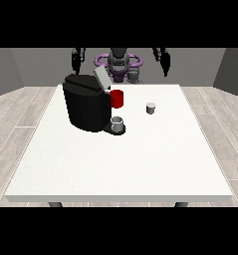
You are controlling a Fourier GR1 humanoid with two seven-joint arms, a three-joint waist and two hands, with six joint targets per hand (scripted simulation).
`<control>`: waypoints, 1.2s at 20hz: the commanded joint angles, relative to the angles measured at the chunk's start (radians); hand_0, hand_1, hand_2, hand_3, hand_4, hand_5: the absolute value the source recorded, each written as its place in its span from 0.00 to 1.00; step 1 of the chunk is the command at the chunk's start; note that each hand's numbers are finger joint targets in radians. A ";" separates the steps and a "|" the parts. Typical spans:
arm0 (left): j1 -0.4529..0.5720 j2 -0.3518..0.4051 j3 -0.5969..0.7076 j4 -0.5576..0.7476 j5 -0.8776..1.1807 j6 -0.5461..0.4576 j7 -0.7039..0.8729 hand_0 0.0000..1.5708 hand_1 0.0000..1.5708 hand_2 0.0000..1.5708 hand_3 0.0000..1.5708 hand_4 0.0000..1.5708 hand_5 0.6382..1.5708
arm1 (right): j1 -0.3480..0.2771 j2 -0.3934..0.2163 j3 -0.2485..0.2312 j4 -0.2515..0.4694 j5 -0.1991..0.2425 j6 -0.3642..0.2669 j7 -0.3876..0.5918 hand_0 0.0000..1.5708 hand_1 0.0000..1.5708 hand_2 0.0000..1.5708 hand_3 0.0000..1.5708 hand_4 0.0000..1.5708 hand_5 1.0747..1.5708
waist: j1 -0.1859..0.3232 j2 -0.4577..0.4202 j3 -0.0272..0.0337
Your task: Insert the coffee pod into the coffee machine and close the lid
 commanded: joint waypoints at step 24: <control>-0.346 0.253 0.167 0.422 -0.105 -0.105 -0.075 0.00 0.00 0.00 0.00 0.00 1.00 | -0.063 0.064 -0.015 0.021 0.000 -0.095 -0.157 0.00 0.00 0.00 0.00 0.12 1.00 | -0.195 0.202 -0.0102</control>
